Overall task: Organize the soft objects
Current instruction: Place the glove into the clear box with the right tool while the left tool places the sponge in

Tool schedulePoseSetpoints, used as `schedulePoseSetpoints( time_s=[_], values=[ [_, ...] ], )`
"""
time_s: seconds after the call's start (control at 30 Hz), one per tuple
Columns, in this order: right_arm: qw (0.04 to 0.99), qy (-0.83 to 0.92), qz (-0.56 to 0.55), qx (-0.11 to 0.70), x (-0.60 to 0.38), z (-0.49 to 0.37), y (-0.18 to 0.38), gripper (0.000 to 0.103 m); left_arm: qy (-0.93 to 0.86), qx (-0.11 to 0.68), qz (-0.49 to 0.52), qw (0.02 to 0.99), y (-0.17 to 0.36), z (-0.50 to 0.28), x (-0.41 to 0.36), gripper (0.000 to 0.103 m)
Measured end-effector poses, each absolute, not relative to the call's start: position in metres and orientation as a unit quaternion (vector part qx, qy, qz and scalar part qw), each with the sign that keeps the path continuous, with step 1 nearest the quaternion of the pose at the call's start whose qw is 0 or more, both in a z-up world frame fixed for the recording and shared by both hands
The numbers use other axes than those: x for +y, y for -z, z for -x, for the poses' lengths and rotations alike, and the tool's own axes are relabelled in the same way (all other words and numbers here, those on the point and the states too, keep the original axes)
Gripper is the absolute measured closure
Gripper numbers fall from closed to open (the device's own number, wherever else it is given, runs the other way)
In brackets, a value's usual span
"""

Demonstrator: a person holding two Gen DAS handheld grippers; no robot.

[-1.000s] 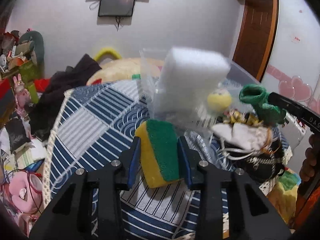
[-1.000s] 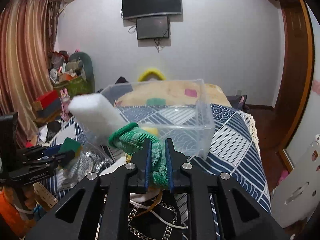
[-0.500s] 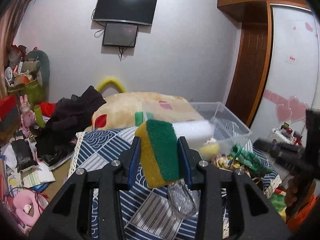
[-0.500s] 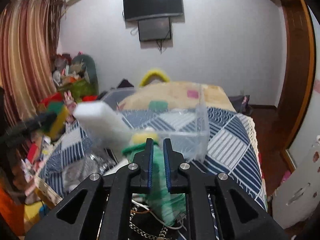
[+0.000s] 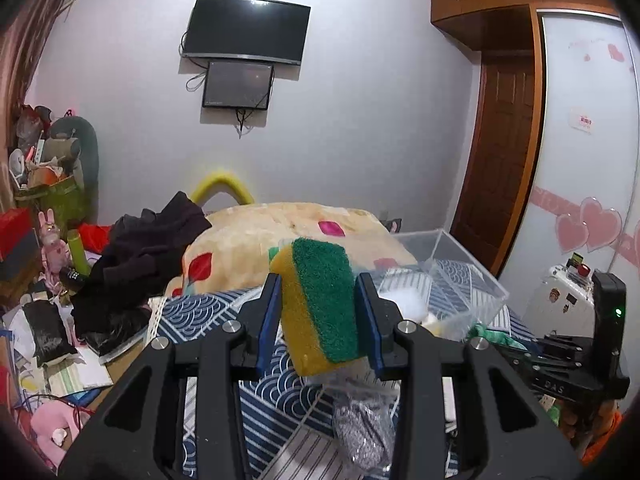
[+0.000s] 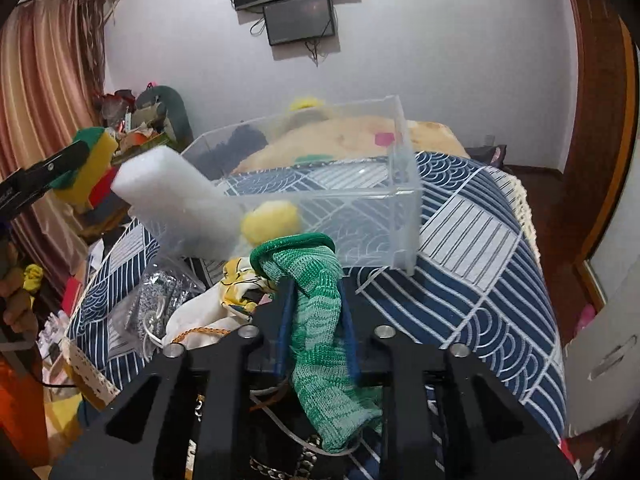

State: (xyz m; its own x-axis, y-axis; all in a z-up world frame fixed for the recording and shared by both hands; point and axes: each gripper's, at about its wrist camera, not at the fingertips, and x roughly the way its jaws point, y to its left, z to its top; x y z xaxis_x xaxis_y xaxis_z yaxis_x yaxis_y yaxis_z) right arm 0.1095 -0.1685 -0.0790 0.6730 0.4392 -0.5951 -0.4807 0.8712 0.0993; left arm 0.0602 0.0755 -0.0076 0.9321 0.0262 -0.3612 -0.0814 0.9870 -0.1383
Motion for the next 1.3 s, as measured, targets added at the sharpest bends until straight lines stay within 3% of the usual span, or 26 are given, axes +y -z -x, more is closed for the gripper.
schedulePoseSetpoints(
  time_s=[0.3,0.53,1.03,1.13,1.2,1.3],
  values=[
    [0.938,-0.255,0.025,0.235,-0.174,-0.097,0.025,0.087,-0.025,0.172,0.07,0.982,-0.008,-0.089,0.079,0.066],
    [0.948,-0.245,0.029,0.201,-0.162,-0.121,0.003,0.087,-0.018,0.207,0.062,0.976,0.002,-0.128,0.074,0.066],
    [0.93,-0.232,0.08,0.272,-0.115,-0.181,0.037,0.087,0.015,0.28,0.092,0.956,0.032,-0.175,0.077,0.064],
    [0.929,-0.225,0.095,0.279,-0.11,-0.181,0.043,0.087,0.018,0.282,0.093,0.955,0.031,-0.175,0.076,0.059],
    [0.928,-0.225,0.1,0.28,-0.109,-0.179,0.043,0.085,0.018,0.28,0.092,0.955,0.029,-0.174,0.076,0.048],
    [0.928,-0.229,0.098,0.277,-0.112,-0.173,0.038,0.075,0.017,0.271,0.091,0.958,0.024,-0.169,0.075,0.042]
  ],
)
